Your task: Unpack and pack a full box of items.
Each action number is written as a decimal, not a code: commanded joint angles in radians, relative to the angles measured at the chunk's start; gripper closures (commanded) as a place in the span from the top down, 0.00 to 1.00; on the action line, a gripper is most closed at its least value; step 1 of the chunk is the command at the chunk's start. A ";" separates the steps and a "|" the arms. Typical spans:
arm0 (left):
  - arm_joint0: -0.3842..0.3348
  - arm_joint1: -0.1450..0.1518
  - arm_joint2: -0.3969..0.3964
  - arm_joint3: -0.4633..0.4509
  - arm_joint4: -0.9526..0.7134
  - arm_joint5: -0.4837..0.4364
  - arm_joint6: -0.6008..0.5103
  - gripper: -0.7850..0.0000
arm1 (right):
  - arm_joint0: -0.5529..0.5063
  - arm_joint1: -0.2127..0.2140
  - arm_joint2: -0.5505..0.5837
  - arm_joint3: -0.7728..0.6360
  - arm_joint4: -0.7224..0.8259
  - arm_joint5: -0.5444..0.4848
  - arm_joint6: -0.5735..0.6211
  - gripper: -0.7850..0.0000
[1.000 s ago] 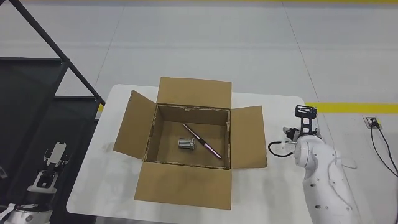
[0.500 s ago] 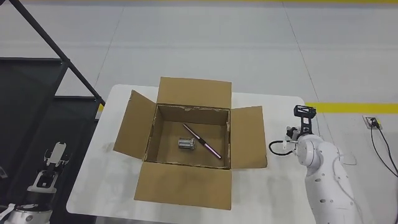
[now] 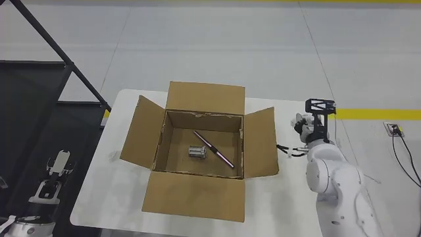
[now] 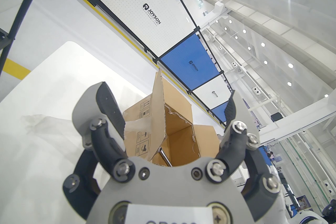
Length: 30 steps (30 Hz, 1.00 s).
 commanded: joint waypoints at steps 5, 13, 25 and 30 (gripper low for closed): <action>0.000 0.000 0.000 0.000 0.000 0.000 0.000 1.00 | -0.069 -0.012 -0.180 -0.188 -0.126 0.055 -0.104 0.00; 0.000 0.000 0.000 0.000 0.000 0.000 0.000 1.00 | -0.026 -0.032 -0.387 -0.140 -0.211 0.004 -0.066 0.00; 0.000 0.000 0.000 0.000 0.000 0.000 0.000 1.00 | 0.247 -0.105 -0.596 0.309 -0.135 -0.038 0.118 0.00; 0.000 0.000 0.000 0.000 0.000 0.000 0.000 1.00 | 0.339 -0.138 -0.629 0.498 -0.122 0.034 0.138 0.00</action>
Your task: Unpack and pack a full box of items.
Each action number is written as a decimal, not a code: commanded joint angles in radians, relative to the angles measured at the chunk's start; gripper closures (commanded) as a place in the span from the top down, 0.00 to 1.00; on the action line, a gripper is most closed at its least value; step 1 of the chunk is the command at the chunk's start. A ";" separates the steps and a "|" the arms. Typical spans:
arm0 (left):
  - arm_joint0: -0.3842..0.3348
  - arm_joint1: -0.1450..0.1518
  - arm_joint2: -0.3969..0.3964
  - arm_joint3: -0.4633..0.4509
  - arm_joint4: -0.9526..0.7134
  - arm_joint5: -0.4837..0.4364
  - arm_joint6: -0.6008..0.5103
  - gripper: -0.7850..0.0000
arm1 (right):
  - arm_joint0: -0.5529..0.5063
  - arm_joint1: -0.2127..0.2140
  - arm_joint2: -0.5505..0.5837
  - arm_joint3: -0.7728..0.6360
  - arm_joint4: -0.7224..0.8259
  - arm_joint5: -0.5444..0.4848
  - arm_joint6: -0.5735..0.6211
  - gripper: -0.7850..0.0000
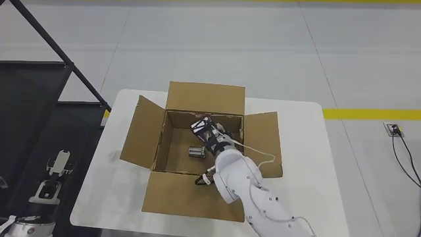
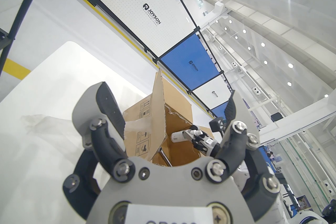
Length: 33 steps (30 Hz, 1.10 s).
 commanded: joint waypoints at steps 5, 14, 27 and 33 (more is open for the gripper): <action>0.000 0.000 0.000 0.000 0.000 0.000 0.000 1.00 | 0.078 -0.035 -0.022 0.194 0.056 0.033 -0.017 0.00; 0.000 0.000 0.000 0.000 0.000 0.000 0.000 1.00 | 0.112 -0.059 -0.011 0.297 0.081 0.040 -0.052 0.25; 0.000 0.000 0.000 0.000 0.000 0.000 0.000 1.00 | 0.066 -0.059 0.024 0.229 0.009 0.010 -0.014 0.50; 0.000 0.000 0.000 0.000 0.000 0.000 0.000 1.00 | 0.018 -0.051 0.055 0.138 -0.021 -0.010 -0.015 0.63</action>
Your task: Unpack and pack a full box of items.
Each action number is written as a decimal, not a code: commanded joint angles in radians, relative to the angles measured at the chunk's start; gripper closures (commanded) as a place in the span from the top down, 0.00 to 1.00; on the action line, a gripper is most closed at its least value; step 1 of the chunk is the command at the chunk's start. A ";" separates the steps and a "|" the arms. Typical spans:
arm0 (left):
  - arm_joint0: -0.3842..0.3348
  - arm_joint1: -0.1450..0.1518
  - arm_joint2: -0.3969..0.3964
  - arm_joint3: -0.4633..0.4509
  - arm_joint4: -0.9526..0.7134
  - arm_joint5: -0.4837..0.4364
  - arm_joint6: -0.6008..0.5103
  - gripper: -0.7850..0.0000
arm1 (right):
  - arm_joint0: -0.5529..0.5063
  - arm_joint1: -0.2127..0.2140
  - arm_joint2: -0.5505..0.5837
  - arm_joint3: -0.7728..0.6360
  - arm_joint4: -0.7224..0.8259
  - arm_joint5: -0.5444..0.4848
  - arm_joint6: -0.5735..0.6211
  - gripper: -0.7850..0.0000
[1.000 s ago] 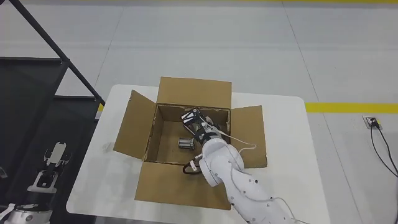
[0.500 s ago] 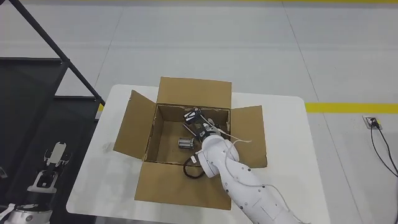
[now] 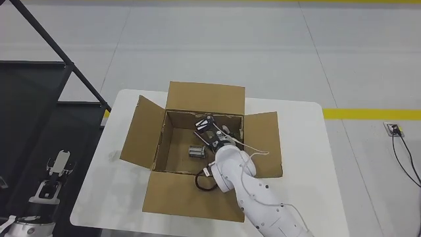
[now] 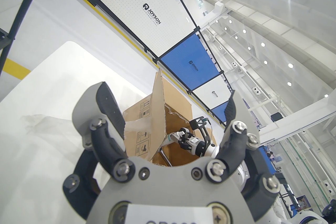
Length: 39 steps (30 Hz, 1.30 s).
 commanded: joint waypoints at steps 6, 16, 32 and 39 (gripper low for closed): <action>-0.020 -0.001 -0.005 0.009 -0.005 0.034 0.021 1.00 | -0.138 0.028 0.094 -0.256 -0.008 -0.074 -0.007 0.93; -0.137 0.014 0.051 0.166 0.079 0.028 -0.077 1.00 | -0.428 0.065 0.228 -0.615 0.007 -0.096 -0.181 1.00; -0.162 0.016 0.065 0.172 0.100 0.033 -0.082 1.00 | -0.449 0.067 0.249 -0.639 0.056 -0.112 -0.218 1.00; -0.210 0.022 0.142 0.133 0.187 0.005 -0.122 1.00 | -0.493 0.075 0.370 -0.765 0.347 -0.212 -0.253 1.00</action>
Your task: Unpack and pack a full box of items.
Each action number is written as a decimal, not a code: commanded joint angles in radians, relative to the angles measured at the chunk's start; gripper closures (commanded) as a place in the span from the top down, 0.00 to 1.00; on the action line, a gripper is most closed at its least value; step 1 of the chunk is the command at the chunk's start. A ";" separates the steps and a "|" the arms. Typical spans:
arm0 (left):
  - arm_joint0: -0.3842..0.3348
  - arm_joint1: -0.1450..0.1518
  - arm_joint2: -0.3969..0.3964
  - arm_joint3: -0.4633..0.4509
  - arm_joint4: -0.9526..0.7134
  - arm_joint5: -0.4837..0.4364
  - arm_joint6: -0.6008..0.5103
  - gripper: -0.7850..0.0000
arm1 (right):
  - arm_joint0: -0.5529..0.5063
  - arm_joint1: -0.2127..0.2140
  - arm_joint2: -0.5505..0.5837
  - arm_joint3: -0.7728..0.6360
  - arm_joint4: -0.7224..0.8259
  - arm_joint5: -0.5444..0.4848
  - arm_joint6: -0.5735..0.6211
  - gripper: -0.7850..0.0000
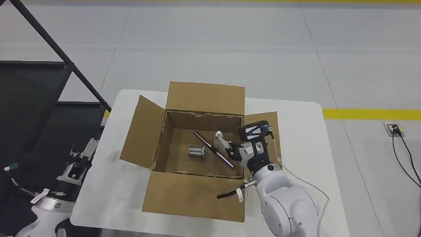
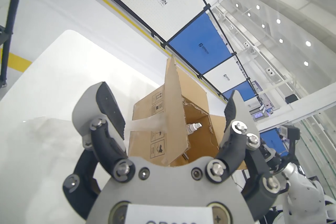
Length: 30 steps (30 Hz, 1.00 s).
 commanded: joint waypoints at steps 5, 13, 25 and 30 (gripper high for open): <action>-0.042 0.006 0.076 -0.014 0.064 -0.033 -0.063 1.00 | -0.024 0.011 0.161 -0.070 0.284 -0.043 0.053 1.00; -0.070 0.014 0.139 -0.026 0.127 -0.062 -0.142 1.00 | -0.019 0.036 0.395 -0.035 0.578 -0.053 0.230 1.00; -0.133 0.022 0.273 -0.046 0.202 -0.073 -0.232 1.00 | 0.134 0.080 0.480 0.238 0.623 -0.035 0.453 1.00; -0.175 0.024 0.330 -0.014 0.225 -0.060 -0.266 1.00 | 0.197 0.089 0.456 0.334 0.669 -0.040 0.476 1.00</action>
